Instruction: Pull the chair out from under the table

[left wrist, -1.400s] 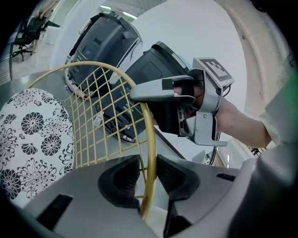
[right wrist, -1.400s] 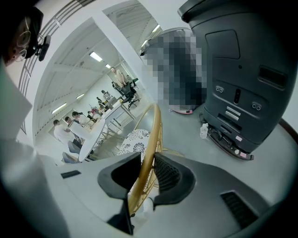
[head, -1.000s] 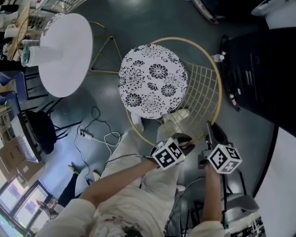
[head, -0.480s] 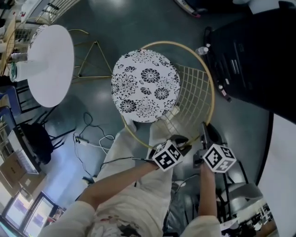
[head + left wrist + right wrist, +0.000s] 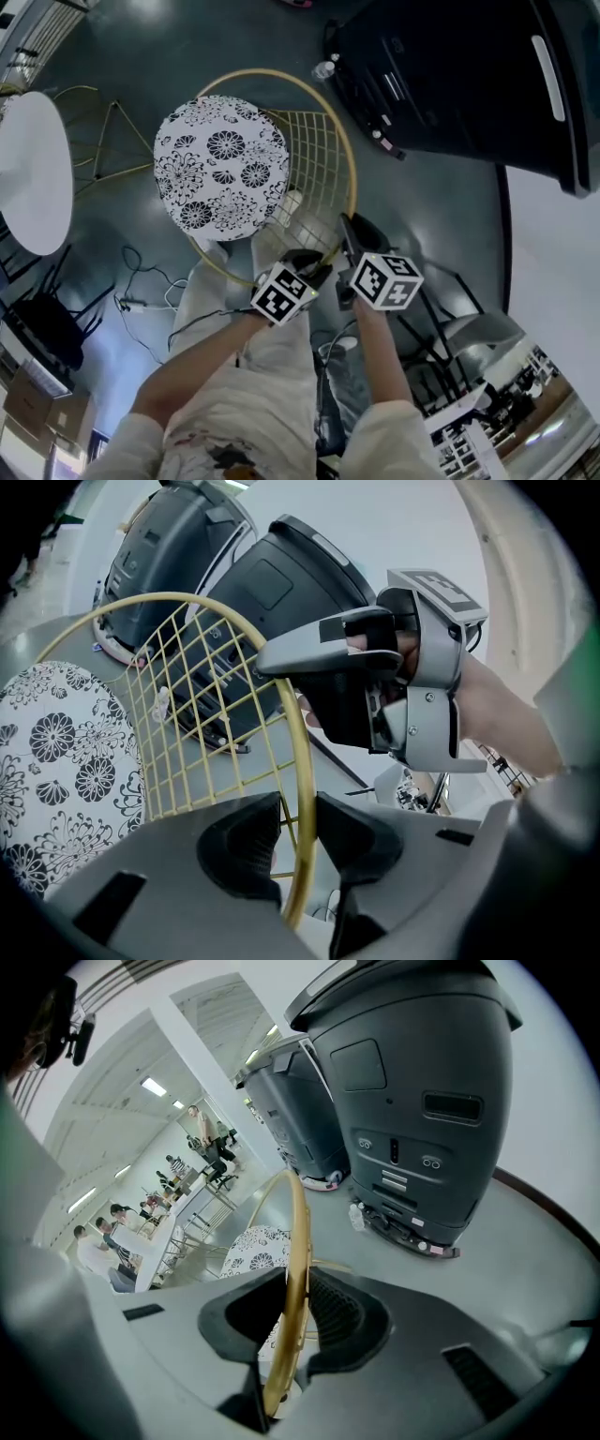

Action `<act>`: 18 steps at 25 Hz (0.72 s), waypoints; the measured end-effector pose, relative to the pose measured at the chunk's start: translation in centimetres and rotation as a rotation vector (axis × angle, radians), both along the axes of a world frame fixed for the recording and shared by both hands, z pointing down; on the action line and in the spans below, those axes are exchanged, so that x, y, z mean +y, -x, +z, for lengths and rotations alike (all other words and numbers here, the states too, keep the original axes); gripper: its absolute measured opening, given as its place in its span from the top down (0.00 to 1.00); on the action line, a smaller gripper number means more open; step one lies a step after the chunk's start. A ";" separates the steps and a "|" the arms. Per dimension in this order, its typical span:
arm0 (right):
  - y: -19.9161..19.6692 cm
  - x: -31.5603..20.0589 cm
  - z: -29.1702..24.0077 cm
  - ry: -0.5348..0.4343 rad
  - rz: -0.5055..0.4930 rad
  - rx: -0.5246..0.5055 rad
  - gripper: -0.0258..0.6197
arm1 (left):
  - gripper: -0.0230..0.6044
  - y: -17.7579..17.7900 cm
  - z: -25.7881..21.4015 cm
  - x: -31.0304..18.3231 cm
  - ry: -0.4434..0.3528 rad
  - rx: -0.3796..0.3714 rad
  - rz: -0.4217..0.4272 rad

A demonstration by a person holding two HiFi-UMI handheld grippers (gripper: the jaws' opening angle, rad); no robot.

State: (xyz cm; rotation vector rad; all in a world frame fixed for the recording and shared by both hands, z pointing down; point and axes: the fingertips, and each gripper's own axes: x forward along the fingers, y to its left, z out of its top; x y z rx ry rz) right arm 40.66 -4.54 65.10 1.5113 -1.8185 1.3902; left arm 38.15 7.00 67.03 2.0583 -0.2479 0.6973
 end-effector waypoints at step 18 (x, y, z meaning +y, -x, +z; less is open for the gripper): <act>-3.0 0.0 0.0 -0.005 0.041 -0.008 0.83 | 0.79 -1.6 0.0 -0.7 0.013 0.034 -0.067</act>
